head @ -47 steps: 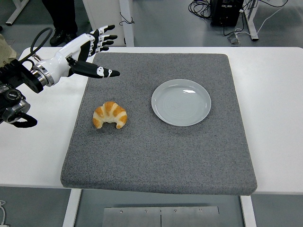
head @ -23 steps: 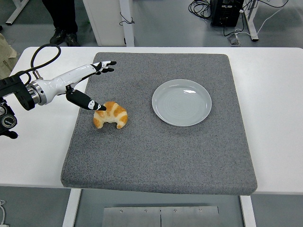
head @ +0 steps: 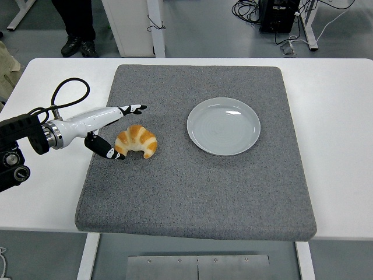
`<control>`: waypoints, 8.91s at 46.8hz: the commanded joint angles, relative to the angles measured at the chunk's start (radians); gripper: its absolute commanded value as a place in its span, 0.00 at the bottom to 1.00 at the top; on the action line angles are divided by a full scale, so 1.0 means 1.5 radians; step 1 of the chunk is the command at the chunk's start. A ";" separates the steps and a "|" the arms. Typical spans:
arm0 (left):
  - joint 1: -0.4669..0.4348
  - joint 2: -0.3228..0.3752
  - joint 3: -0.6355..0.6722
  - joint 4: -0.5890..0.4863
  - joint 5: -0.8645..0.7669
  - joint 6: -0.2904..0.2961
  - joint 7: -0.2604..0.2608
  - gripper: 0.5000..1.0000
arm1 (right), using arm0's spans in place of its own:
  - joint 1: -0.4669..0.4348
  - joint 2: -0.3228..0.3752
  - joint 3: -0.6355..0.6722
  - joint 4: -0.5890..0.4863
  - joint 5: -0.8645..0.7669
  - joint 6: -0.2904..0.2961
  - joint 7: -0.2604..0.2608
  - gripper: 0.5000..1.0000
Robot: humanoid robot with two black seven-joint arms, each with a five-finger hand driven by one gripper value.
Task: Place the bread on the plate
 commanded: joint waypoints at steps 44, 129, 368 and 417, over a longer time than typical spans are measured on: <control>0.018 -0.100 0.006 0.108 0.041 0.042 -0.002 0.93 | 0.000 0.000 0.000 0.000 0.000 0.000 0.000 1.00; -0.129 -0.054 0.003 0.119 -0.005 0.000 -0.087 0.00 | 0.000 0.000 0.000 0.000 0.000 0.000 0.000 1.00; -0.225 -0.534 0.302 0.543 -0.044 0.045 -0.150 0.00 | 0.000 0.000 0.000 0.000 0.000 0.001 0.000 1.00; -0.395 -0.534 0.275 0.486 -0.263 -0.017 -0.152 0.94 | 0.000 0.000 0.000 0.000 0.000 0.000 0.000 1.00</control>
